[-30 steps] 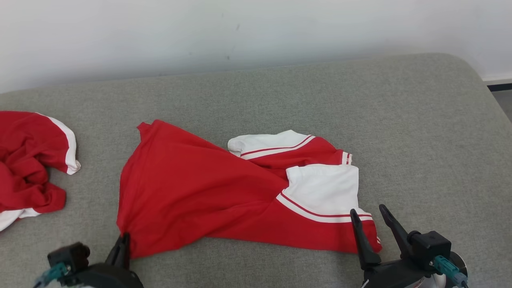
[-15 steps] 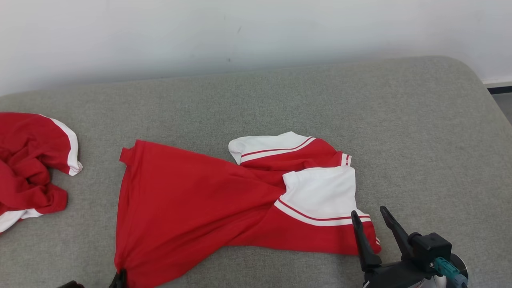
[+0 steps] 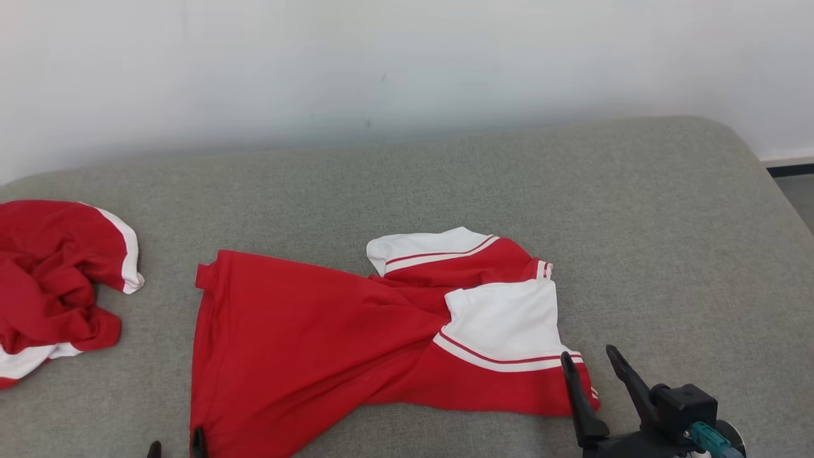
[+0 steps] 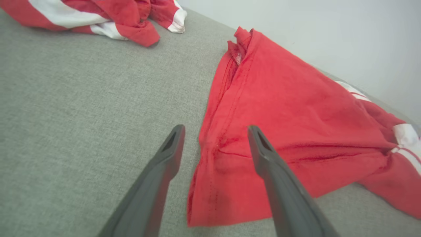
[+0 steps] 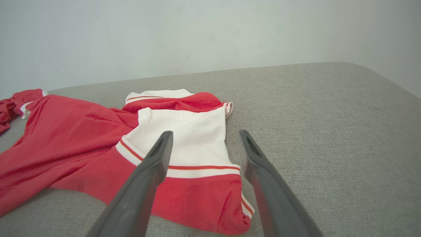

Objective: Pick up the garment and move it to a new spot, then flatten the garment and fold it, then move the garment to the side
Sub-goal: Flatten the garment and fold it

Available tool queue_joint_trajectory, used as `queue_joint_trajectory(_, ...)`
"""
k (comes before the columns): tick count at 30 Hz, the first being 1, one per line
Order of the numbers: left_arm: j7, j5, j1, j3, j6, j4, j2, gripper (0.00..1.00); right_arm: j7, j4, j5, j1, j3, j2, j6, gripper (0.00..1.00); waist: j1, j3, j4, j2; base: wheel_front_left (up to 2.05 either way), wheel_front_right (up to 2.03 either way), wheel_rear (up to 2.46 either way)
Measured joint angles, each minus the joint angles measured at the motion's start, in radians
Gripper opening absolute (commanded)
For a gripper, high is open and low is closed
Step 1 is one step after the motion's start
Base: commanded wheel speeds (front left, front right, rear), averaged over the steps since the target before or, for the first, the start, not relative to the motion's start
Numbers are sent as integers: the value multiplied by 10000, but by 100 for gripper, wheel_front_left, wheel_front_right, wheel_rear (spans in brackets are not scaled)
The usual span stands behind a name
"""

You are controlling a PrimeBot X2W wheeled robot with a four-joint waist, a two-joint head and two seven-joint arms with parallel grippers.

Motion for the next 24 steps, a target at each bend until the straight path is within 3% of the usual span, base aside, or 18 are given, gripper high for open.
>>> queue_joint_trajectory(12,-533,746,720,449,-953,-2268,-393,100,29,-59,21,247,-337,-29,0,100,0,-601,255,0,0,0,0)
queue_joint_trajectory(24,-535,1014,1412,247,-1156,-2579,-558,100,46,42,17,326,-838,-90,-2,100,-1,-797,703,0,0,0,0)
